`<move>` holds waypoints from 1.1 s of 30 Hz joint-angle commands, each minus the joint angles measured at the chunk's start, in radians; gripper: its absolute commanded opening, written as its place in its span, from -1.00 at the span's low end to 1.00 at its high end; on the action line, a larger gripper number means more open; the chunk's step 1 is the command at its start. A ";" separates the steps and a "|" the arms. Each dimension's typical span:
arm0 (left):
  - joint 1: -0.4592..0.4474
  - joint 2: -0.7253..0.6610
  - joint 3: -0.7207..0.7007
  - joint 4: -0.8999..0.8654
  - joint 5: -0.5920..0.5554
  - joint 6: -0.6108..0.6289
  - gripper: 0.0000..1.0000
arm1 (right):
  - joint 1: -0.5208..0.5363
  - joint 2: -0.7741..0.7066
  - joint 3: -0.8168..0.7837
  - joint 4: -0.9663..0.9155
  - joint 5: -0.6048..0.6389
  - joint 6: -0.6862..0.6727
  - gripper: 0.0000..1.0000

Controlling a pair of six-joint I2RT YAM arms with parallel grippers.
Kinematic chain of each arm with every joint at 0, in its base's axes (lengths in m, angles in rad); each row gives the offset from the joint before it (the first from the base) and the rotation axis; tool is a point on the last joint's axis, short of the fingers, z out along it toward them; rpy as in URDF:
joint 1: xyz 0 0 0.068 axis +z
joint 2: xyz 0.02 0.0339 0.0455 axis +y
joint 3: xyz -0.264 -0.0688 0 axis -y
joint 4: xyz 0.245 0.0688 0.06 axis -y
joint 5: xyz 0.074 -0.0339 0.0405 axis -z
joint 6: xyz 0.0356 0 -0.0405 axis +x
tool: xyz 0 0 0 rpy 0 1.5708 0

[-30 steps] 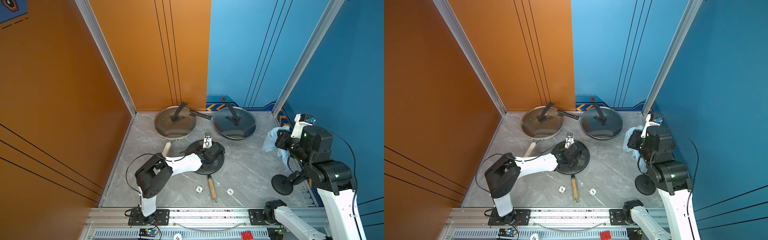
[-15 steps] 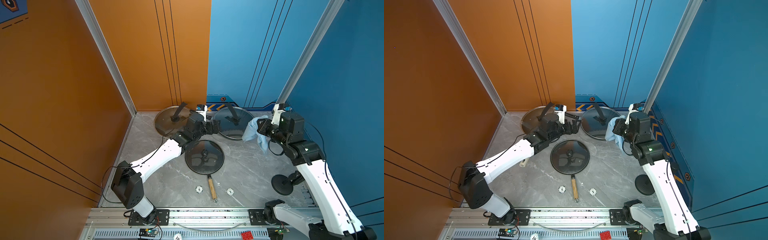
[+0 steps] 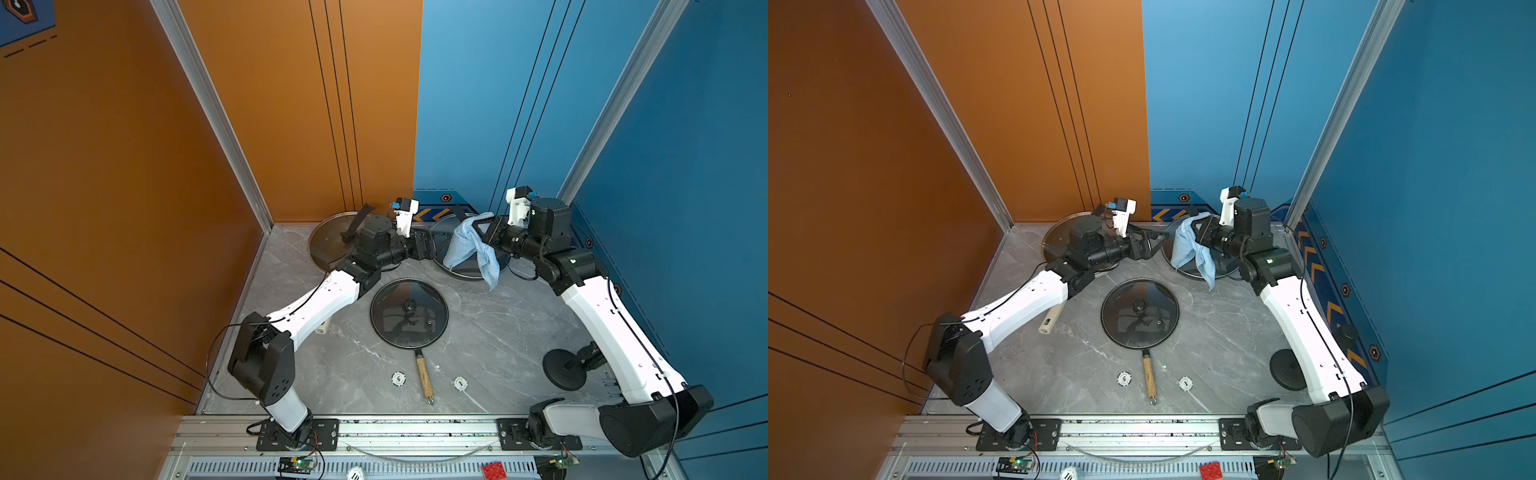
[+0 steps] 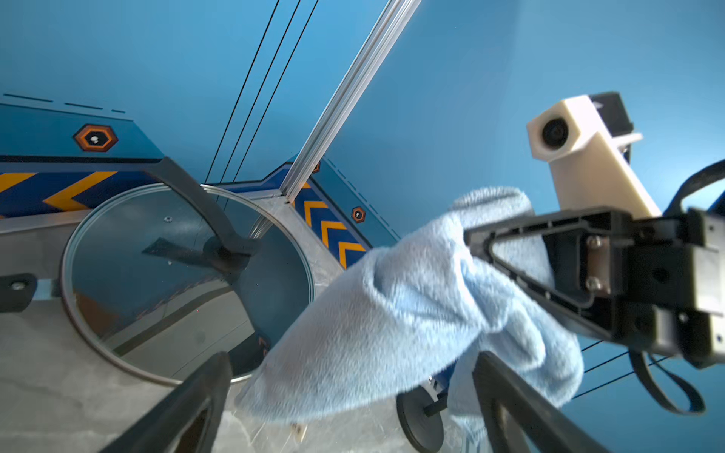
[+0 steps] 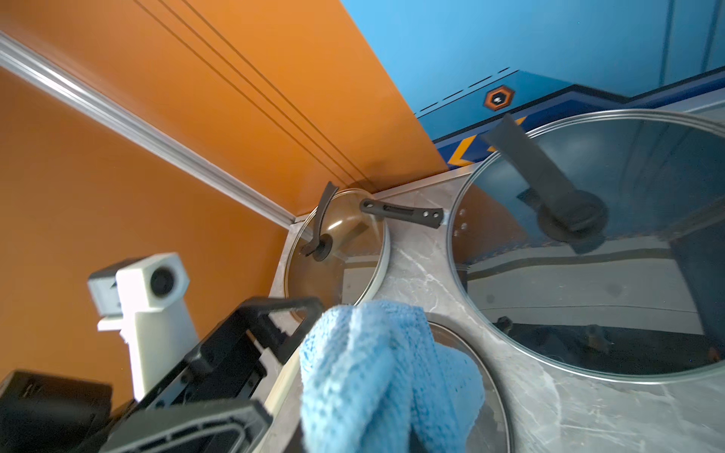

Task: Wipe the pot lid with a cloth
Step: Adjust the cleaning item.

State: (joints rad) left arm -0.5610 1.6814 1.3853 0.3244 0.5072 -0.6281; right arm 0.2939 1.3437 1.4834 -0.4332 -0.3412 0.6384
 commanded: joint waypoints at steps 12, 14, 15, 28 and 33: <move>0.044 0.031 0.047 0.072 0.275 -0.019 0.93 | 0.069 0.177 0.075 0.256 -0.079 0.102 -0.69; 0.043 0.014 0.042 0.019 0.268 0.018 0.92 | 0.070 0.201 0.092 0.282 -0.094 0.126 -0.69; 0.041 0.007 0.040 0.005 0.267 0.035 0.90 | 0.071 0.209 0.094 0.306 -0.106 0.142 -0.69; 0.008 -0.027 0.055 -0.100 0.194 0.145 0.46 | 0.175 0.291 0.110 0.422 -0.120 0.219 -0.69; 0.029 -0.065 0.010 -0.105 0.119 0.138 0.10 | 0.191 0.277 0.097 0.403 -0.098 0.207 -0.66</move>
State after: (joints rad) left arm -0.5354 1.6680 1.4128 0.2195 0.6846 -0.5041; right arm 0.4599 1.6291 1.5681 -0.0536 -0.4408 0.8394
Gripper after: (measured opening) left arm 0.571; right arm 0.168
